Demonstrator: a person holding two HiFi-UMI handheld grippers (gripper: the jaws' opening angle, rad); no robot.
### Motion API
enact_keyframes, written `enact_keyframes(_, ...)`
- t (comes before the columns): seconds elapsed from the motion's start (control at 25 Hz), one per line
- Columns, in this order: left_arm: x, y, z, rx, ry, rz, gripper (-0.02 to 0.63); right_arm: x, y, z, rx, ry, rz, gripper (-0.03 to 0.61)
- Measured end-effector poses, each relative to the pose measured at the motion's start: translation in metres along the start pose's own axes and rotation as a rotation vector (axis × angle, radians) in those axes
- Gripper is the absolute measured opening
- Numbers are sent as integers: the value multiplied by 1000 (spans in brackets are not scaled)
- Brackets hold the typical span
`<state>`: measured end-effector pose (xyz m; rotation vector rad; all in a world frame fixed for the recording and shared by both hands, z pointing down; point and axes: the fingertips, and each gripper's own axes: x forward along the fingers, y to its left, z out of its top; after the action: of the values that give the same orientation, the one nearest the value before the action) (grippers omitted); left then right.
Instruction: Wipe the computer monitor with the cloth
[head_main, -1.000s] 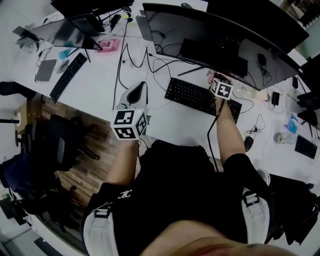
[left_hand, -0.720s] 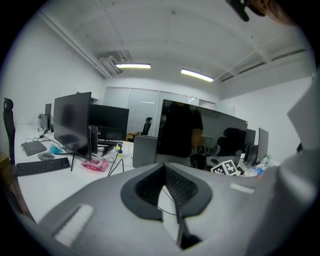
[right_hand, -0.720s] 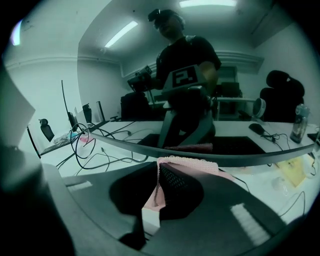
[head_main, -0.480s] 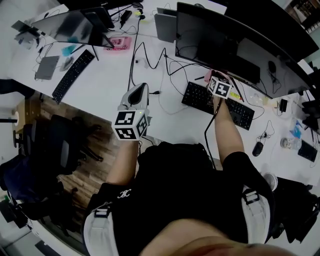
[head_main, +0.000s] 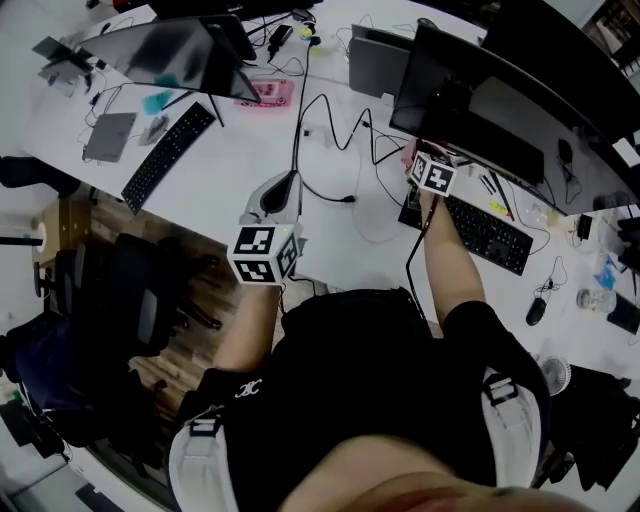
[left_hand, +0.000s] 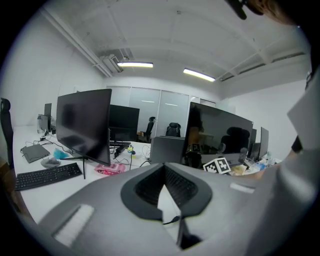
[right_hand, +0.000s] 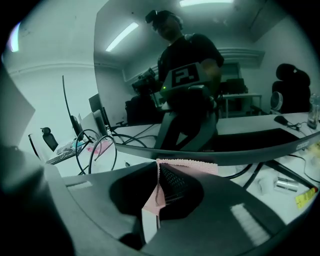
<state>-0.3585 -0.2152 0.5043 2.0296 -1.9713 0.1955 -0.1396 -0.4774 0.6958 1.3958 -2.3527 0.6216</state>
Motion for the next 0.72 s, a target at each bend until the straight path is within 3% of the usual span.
enact_keyframes(0.4, -20, 56, -4, -37, -13, 61, 49, 35, 83, 3, -55, 6, 78, 9)
enact_keyframes(0.72, -23, 73, -7, -59, -22, 68, 49, 38, 109, 8, -60, -6, 81, 9)
